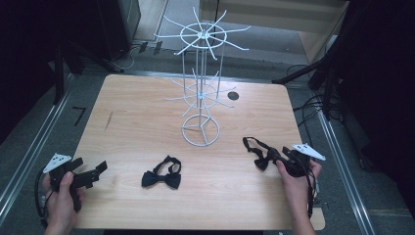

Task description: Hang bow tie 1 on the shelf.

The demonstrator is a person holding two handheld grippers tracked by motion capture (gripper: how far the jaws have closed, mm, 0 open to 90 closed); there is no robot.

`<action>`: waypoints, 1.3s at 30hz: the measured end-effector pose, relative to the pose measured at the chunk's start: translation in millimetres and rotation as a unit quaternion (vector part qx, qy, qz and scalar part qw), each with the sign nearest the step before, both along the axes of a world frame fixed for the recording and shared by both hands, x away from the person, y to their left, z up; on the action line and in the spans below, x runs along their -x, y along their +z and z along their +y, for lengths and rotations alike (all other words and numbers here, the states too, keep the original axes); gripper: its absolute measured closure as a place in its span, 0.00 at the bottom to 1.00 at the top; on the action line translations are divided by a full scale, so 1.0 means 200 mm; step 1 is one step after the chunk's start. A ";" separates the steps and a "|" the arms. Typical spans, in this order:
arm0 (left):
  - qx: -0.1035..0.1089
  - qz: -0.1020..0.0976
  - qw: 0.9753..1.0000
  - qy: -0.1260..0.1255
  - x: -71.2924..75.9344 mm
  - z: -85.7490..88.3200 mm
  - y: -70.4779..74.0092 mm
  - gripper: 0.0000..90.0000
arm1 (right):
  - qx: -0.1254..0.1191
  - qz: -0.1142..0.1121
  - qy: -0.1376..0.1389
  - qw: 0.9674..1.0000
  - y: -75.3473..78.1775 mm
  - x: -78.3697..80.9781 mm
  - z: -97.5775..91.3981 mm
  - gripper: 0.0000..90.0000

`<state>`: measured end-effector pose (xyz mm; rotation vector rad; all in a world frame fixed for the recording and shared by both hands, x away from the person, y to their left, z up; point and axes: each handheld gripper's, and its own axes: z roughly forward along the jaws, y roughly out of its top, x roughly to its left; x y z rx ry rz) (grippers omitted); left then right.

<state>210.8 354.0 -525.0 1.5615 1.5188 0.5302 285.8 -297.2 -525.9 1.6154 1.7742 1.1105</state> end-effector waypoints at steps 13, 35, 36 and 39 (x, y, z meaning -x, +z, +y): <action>0.002 -0.001 1.000 -0.002 0.00 0.00 0.00 0.00 | 0.028 0.010 0.007 1.000 -0.04 -0.11 0.07 0.54; -0.001 0.002 1.000 -0.005 0.00 0.00 0.00 0.00 | 0.047 0.018 0.070 0.996 -0.07 -0.10 0.12 1.00; -0.001 0.002 1.000 -0.005 0.00 0.00 0.00 0.00 | 0.043 0.014 0.071 0.996 -0.06 -0.09 0.12 1.00; -0.001 0.002 1.000 -0.005 0.00 0.00 0.00 0.00 | 0.030 -0.002 0.068 0.997 -0.03 -0.07 0.13 1.00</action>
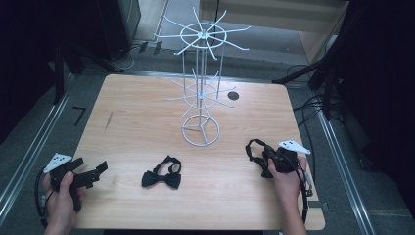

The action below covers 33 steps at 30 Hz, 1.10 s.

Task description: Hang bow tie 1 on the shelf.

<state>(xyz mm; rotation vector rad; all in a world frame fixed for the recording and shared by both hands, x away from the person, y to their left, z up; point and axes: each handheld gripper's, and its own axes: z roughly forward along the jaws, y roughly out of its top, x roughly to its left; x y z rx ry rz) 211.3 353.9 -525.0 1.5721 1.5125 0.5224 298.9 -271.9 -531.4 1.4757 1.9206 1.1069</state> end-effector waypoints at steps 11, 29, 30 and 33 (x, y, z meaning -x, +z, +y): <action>-0.001 0.000 1.000 0.001 0.00 0.00 0.00 0.00 | -0.027 -0.049 0.015 0.998 0.12 0.08 0.04 1.00; -0.001 0.000 1.000 0.001 0.00 0.00 0.00 0.00 | -0.031 -0.089 0.046 0.994 0.22 0.14 0.14 1.00; -0.001 0.000 1.000 0.001 0.00 0.00 0.00 0.00 | -0.033 -0.091 0.047 0.994 0.23 0.15 0.14 1.00; -0.001 0.000 1.000 0.001 0.00 0.00 0.00 0.00 | -0.033 -0.096 0.052 0.993 0.24 0.15 0.16 1.00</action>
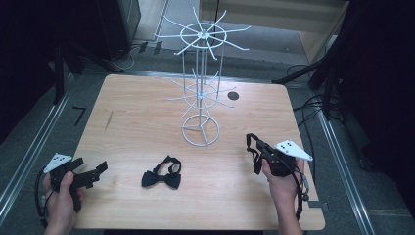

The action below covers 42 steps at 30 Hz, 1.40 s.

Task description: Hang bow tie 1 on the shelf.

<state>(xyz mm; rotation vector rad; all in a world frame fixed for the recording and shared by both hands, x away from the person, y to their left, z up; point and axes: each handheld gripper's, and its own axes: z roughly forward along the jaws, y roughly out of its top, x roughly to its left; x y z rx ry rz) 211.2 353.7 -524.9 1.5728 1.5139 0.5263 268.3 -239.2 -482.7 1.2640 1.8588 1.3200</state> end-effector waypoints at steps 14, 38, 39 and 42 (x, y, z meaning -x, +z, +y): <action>0.001 0.000 1.000 0.000 0.00 0.00 0.00 0.00 | -0.010 -0.018 0.021 1.000 0.07 0.03 0.09 1.00; 0.002 0.001 1.000 -0.002 0.00 0.00 0.00 0.00 | -0.019 -0.036 0.068 0.997 0.17 0.08 0.28 1.00; 0.002 0.001 1.000 -0.002 0.00 0.00 0.00 0.00 | -0.019 -0.037 0.071 0.997 0.17 0.08 0.28 1.00; 0.002 0.001 1.000 -0.002 0.00 0.00 0.00 0.00 | -0.020 -0.039 0.074 0.996 0.18 0.09 0.30 1.00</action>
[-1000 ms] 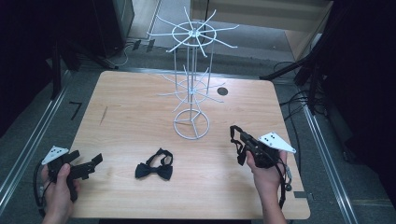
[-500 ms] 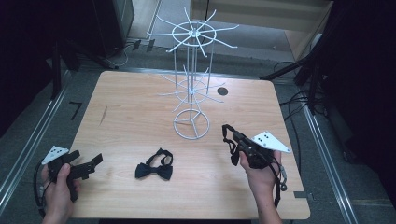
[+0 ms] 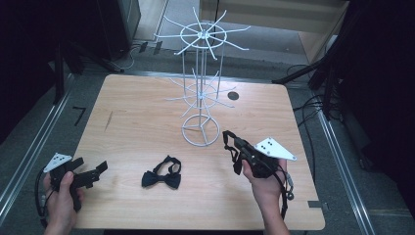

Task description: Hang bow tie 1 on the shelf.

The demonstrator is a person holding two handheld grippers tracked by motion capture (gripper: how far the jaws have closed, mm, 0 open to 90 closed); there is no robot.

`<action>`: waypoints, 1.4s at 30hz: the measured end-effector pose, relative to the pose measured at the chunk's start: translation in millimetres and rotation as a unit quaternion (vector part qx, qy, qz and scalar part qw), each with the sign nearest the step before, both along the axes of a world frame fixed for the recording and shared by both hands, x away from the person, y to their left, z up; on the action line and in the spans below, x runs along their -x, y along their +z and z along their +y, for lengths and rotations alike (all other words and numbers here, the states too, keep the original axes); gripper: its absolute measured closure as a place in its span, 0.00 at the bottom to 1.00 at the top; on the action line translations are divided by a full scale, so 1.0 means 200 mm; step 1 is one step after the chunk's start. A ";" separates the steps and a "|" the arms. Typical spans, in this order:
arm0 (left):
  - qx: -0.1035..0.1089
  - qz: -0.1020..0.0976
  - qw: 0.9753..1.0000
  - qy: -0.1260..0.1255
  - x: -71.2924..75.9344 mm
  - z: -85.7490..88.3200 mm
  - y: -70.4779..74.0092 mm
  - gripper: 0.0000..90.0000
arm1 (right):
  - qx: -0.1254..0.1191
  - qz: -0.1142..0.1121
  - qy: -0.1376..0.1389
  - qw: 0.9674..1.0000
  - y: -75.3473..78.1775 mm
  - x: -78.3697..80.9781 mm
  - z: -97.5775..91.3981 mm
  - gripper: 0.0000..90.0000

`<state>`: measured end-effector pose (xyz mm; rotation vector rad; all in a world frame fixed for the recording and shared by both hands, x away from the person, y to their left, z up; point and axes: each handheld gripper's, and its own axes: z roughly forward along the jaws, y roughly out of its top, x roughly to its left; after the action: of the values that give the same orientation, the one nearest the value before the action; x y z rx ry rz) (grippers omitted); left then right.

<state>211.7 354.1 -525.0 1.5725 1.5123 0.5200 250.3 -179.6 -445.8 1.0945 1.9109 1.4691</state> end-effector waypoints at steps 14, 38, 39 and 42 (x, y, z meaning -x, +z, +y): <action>0.000 -0.001 1.000 0.001 0.00 0.00 0.00 0.00 | -0.004 -0.015 0.028 0.999 0.08 0.04 0.08 1.00; 0.000 0.000 1.000 -0.001 0.00 0.00 0.00 0.00 | -0.017 -0.053 0.051 0.997 0.25 0.08 0.15 1.00; 0.000 0.000 1.000 -0.001 0.00 0.00 0.00 0.00 | -0.018 -0.055 0.051 0.997 0.26 0.08 0.16 1.00; 0.000 0.000 1.000 -0.001 0.00 0.00 0.00 0.00 | -0.019 -0.060 0.053 0.997 0.28 0.09 0.16 1.00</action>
<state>211.7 354.3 -525.0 1.5740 1.5105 0.5183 232.7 -147.9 -390.1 0.9130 1.8893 1.5966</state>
